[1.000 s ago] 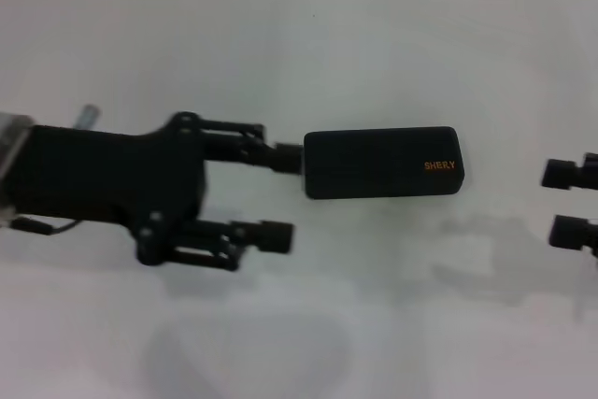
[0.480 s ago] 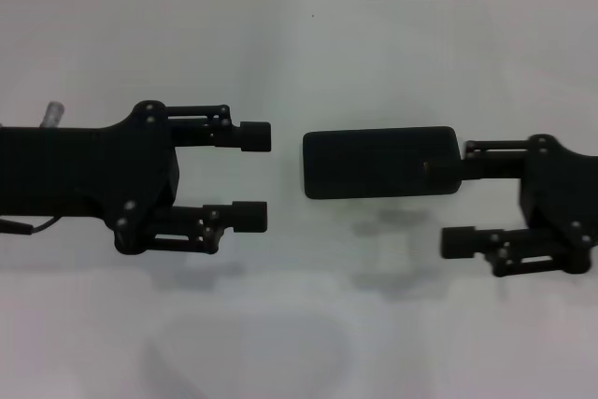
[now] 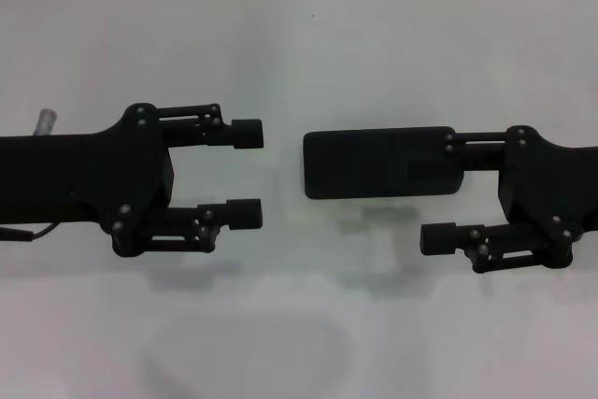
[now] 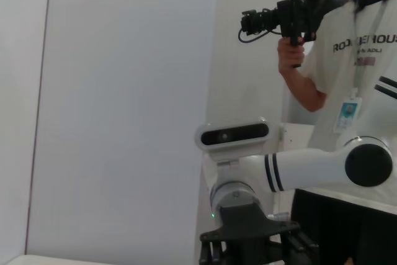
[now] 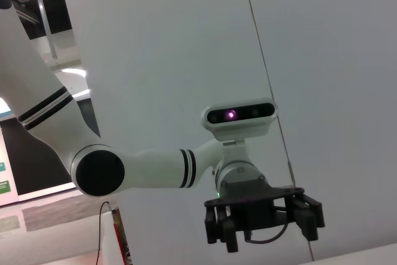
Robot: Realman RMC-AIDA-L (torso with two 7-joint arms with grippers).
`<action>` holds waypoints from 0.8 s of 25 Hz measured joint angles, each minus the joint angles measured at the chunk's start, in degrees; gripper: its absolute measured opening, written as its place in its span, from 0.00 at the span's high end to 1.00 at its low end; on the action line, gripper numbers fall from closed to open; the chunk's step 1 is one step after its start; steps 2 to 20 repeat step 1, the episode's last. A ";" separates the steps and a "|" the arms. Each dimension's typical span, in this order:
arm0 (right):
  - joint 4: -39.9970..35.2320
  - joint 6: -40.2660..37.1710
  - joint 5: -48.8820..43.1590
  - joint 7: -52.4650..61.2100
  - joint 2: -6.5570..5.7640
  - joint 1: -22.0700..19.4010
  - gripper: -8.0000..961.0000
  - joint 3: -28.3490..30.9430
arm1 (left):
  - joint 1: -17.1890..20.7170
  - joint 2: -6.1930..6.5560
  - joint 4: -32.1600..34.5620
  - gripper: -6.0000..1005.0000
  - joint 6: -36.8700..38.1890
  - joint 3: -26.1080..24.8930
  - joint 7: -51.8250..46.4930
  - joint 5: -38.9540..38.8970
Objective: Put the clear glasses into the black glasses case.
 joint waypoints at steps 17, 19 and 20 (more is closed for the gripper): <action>-0.02 0.00 0.00 0.00 -0.02 0.00 0.27 0.00 | 0.00 -0.03 -0.21 0.29 0.01 -0.18 0.13 -0.01; -0.02 0.00 0.00 0.00 -0.02 0.00 0.27 0.00 | 0.00 -0.03 -0.21 0.29 0.01 -0.18 0.13 -0.01; -0.02 0.00 0.00 0.00 -0.02 0.00 0.27 0.00 | 0.00 -0.03 -0.21 0.29 0.01 -0.18 0.13 -0.01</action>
